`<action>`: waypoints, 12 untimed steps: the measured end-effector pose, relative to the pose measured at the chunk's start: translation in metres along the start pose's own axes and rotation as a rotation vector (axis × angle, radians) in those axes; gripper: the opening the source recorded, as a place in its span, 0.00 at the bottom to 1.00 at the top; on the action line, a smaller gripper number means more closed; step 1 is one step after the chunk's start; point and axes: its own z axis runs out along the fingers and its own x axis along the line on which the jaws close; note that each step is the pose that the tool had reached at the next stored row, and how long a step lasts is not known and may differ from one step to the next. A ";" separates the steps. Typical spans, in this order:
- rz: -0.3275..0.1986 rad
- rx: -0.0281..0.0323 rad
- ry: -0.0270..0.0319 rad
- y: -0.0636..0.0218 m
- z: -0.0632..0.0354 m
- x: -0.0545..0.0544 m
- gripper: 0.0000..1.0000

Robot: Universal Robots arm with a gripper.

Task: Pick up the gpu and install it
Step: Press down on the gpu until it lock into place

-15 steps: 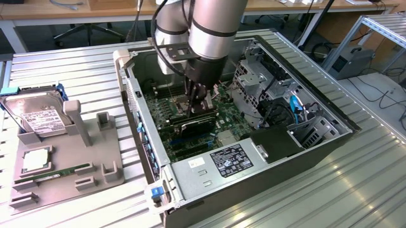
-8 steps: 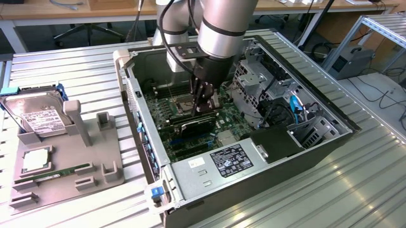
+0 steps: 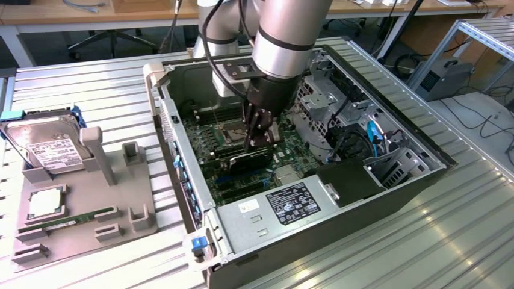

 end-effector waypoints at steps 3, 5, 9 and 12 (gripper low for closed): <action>0.000 0.0000 -0.0001 0.0054 0.0005 0.002 0.11; 0.000 0.0003 -0.0003 0.0111 0.0016 0.002 0.11; 0.000 0.0003 -0.0002 0.0158 0.0035 -0.002 0.11; 0.000 0.0002 0.0000 0.0208 0.0054 -0.003 0.11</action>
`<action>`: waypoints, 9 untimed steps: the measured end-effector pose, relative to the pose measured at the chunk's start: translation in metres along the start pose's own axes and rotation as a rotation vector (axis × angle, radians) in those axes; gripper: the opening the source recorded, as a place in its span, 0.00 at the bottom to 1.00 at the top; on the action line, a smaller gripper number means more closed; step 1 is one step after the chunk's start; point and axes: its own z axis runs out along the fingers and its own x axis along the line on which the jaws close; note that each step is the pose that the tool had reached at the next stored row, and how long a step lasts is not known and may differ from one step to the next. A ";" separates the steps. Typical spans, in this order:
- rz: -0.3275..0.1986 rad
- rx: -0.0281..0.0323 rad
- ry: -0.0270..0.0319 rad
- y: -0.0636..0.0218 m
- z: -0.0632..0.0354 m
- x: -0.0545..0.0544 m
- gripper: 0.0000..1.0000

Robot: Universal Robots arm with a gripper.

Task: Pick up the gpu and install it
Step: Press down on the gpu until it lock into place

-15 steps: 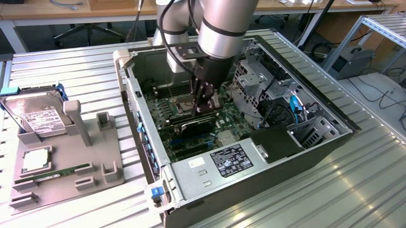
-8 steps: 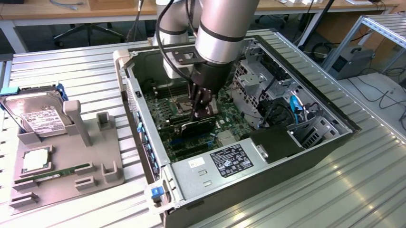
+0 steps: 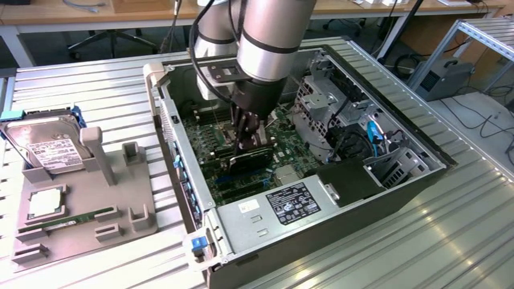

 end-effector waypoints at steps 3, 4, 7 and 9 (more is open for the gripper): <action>0.000 0.0001 -0.0001 0.0044 0.0028 0.000 0.11; 0.000 0.0001 -0.0001 0.0054 0.0038 0.000 0.11; 0.000 -0.0001 0.0002 0.0058 0.0070 0.000 0.11; 0.000 -0.0001 0.0002 0.0057 0.0084 0.000 0.11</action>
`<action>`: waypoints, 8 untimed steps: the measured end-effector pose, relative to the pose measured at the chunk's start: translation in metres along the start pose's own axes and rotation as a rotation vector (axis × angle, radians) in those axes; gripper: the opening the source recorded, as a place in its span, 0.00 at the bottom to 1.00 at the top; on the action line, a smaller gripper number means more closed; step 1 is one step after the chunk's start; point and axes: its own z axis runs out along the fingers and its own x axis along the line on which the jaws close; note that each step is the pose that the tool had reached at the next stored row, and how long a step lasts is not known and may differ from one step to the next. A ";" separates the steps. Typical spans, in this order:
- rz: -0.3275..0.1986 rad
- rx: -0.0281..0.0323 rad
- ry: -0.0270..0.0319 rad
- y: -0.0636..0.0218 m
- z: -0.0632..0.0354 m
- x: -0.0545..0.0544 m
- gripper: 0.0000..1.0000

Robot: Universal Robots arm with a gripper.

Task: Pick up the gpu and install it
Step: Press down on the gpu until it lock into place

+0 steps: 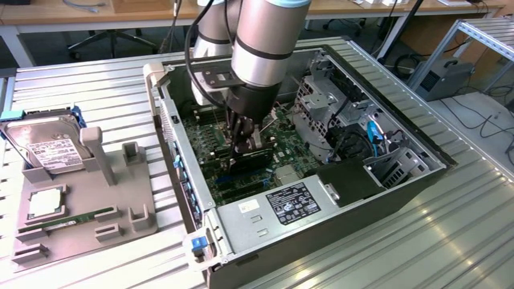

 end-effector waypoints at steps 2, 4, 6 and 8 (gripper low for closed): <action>0.000 0.0001 0.0000 0.0000 0.0008 0.000 0.11; 0.000 0.0001 -0.0001 -0.0001 0.0014 0.000 0.11; 0.000 0.0000 0.0000 -0.0001 0.0017 0.000 0.11; 0.000 0.0000 0.0000 -0.0001 0.0020 0.000 0.11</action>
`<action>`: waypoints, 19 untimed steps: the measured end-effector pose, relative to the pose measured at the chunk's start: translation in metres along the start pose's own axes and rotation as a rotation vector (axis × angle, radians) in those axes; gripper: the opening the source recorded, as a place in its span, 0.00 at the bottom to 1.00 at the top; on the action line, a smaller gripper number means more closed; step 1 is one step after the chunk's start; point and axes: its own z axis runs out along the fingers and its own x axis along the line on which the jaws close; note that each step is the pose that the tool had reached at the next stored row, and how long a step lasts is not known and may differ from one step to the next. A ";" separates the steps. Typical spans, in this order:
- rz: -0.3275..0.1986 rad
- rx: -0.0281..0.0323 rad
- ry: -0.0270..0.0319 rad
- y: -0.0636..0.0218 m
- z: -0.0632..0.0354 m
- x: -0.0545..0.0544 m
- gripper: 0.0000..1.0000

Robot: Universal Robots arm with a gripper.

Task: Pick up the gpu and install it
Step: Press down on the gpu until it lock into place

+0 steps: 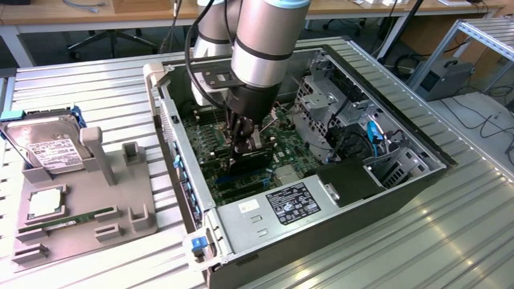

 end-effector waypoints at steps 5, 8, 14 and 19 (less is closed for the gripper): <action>0.000 0.0004 -0.0004 -0.0002 0.0017 0.000 0.11; 0.000 -0.0001 0.0003 -0.0001 0.0022 0.000 0.11; 0.000 0.0015 -0.0003 0.0081 0.0033 0.000 0.11; 0.000 0.0042 -0.0003 0.0171 0.0041 0.000 0.11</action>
